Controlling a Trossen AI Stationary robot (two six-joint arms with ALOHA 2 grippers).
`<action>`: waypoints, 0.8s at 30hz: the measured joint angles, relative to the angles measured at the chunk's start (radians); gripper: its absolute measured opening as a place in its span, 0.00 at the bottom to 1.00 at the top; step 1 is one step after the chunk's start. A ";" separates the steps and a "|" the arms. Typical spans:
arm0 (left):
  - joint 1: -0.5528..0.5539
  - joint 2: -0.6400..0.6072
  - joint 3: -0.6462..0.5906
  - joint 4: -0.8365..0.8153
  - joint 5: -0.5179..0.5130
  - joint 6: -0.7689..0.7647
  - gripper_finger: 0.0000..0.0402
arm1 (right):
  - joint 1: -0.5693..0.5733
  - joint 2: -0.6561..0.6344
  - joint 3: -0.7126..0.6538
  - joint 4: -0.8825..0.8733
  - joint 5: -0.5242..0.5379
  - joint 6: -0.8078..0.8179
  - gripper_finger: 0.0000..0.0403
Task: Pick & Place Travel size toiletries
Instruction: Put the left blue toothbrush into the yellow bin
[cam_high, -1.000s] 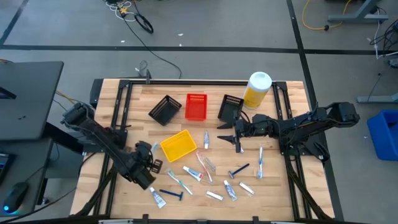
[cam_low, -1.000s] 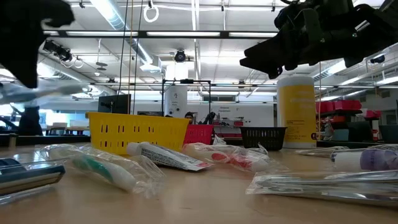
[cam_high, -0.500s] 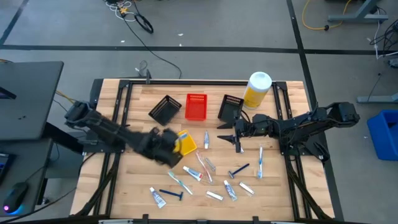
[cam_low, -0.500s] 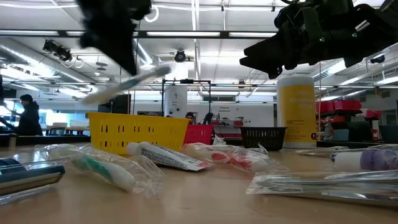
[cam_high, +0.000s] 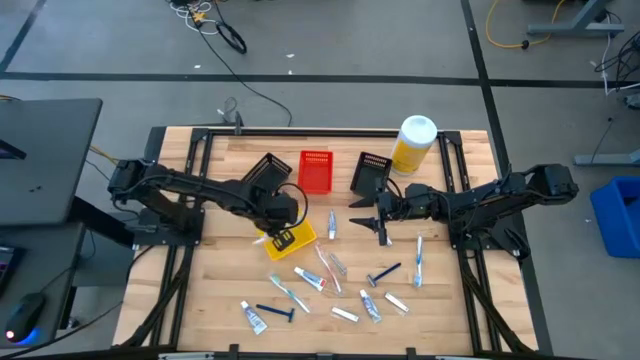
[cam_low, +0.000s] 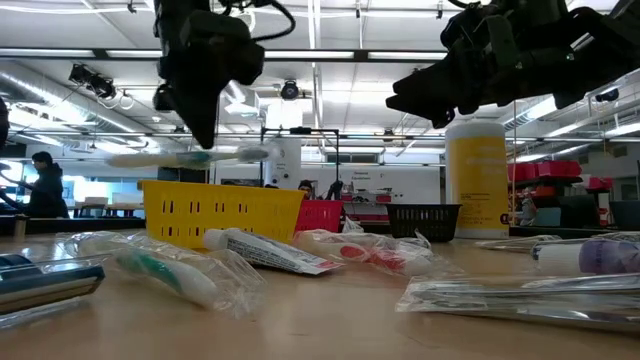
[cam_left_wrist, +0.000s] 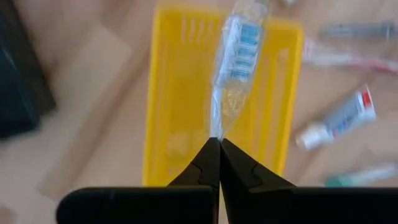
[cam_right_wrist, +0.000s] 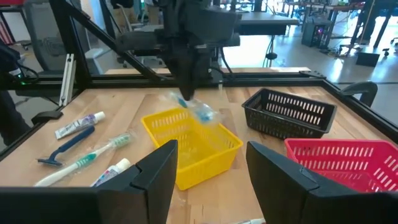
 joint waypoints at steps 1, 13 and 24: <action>0.000 0.003 0.000 -0.007 0.019 -0.015 0.01 | 0.000 0.000 0.000 -0.002 0.000 0.000 0.50; 0.010 0.135 0.002 0.011 0.087 -0.020 0.04 | 0.000 0.000 0.000 -0.002 0.001 0.000 0.48; 0.058 0.131 0.007 0.056 0.007 0.053 0.22 | 0.000 0.000 0.000 -0.002 0.001 0.000 0.48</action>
